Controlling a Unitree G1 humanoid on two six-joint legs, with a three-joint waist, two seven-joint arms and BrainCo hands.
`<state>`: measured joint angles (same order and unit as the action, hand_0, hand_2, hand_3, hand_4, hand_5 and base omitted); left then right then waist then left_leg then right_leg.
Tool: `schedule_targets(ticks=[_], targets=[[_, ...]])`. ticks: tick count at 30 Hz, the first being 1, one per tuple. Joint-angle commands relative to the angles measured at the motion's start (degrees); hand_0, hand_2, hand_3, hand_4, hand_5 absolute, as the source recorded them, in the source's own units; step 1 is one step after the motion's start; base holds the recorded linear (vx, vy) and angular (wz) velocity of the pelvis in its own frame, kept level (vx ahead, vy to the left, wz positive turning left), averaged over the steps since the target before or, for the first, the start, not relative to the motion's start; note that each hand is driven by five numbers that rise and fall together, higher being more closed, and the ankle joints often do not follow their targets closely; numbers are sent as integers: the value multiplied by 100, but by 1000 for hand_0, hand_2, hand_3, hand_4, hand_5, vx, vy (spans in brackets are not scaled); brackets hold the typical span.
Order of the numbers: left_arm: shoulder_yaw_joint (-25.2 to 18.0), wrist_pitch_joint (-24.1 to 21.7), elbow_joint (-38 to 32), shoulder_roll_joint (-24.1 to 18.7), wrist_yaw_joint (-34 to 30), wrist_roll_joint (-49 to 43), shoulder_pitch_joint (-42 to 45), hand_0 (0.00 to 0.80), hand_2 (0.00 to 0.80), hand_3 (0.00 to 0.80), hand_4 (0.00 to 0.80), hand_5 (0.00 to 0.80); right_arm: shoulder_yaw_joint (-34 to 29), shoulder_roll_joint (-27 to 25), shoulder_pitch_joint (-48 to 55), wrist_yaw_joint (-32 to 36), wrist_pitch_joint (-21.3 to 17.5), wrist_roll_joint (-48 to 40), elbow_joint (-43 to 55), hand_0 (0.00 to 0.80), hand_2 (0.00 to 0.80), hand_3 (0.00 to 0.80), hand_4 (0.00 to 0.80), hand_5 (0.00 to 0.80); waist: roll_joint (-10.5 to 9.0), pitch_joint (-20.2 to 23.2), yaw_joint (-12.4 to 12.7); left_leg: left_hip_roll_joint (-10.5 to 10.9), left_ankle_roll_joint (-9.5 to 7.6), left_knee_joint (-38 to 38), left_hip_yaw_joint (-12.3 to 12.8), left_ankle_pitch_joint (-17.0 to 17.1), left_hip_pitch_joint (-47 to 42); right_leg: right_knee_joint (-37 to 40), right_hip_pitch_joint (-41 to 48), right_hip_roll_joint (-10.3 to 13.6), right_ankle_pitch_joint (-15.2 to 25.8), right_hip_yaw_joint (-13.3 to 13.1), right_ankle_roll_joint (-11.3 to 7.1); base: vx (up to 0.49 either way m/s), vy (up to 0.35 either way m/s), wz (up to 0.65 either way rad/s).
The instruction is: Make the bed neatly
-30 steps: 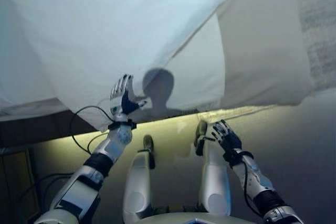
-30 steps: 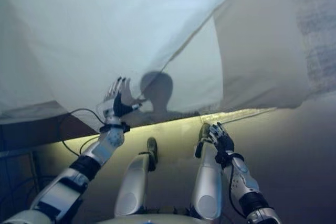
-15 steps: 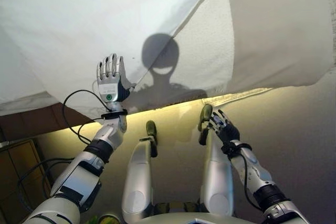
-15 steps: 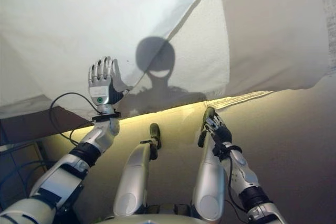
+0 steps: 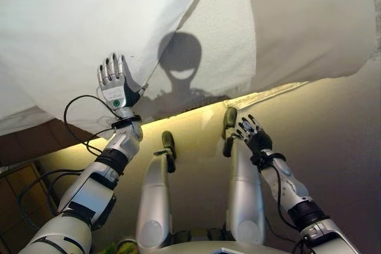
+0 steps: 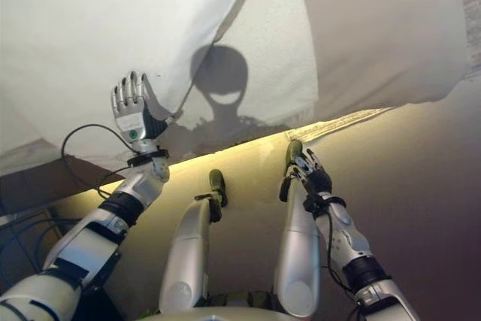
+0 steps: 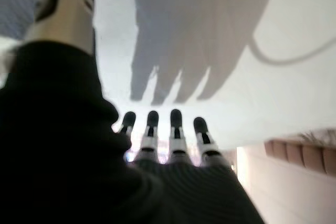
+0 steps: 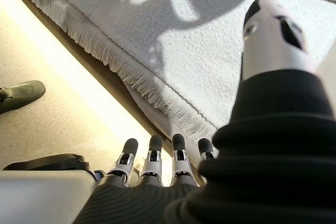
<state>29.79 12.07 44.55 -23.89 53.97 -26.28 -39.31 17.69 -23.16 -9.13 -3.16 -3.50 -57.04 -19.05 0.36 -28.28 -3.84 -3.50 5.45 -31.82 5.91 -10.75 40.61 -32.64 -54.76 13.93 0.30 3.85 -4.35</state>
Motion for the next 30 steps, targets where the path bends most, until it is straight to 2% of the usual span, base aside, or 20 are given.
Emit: schedule_targets(ticks=[1,4,9,13,17,22,25,30], targets=[[-212,-244,164,-151,-383,496,-413,0,0,0,0,0,109,-74,73,56,-228,-166,514,0,0,0,0,0,12,-151,39,-19,-221,150,-380,832,701,168,156,218,436,-87,-764,-5,21,-8],[-201,-355,118,-215,-583,690,-522,0,0,0,0,0,83,-51,29,119,-230,-125,544,0,0,0,0,0,5,-151,53,-12,-231,27,-386,796,886,146,33,220,458,-109,-765,-3,3,1],[-193,-77,-51,-361,-530,575,-598,0,0,0,0,0,22,-57,68,177,-239,-186,627,0,0,0,0,0,-16,-151,105,-7,-284,-400,-420,659,1316,-184,-279,242,453,-163,-733,-4,-1,1],[-238,252,-173,-506,0,402,-665,0,0,0,0,0,-5,-67,5,170,-176,-300,634,0,0,0,0,0,39,-151,138,-18,-306,-673,-392,611,1583,-529,-524,289,371,-233,-721,2,46,-2],[-403,350,-327,-655,519,306,-660,0,0,0,0,0,0,-157,3,130,-135,-410,673,0,0,0,0,0,120,-151,175,21,-311,-627,-355,592,1536,-519,-505,311,305,-249,-720,-3,37,-7],[-500,671,-137,-701,939,757,-808,0,0,0,0,0,57,-309,-70,183,-375,-543,537,0,0,0,0,0,187,-151,172,184,-306,-822,-349,457,1553,-528,-525,289,330,-293,-682,-10,59,-6],[-469,814,-2,-700,822,649,-876,0,0,0,0,0,29,-197,-94,229,-512,-597,353,0,0,0,0,0,122,-151,208,202,-317,-1086,-371,329,1738,-725,-659,271,359,-310,-699,7,-29,-7],[-267,1046,23,-607,609,645,-1033,0,0,0,0,0,52,-127,-236,323,-654,-715,236,0,0,0,0,0,28,-151,201,227,-339,-1110,-343,345,1953,-696,-796,216,409,-274,-713,-12,-9,3]])
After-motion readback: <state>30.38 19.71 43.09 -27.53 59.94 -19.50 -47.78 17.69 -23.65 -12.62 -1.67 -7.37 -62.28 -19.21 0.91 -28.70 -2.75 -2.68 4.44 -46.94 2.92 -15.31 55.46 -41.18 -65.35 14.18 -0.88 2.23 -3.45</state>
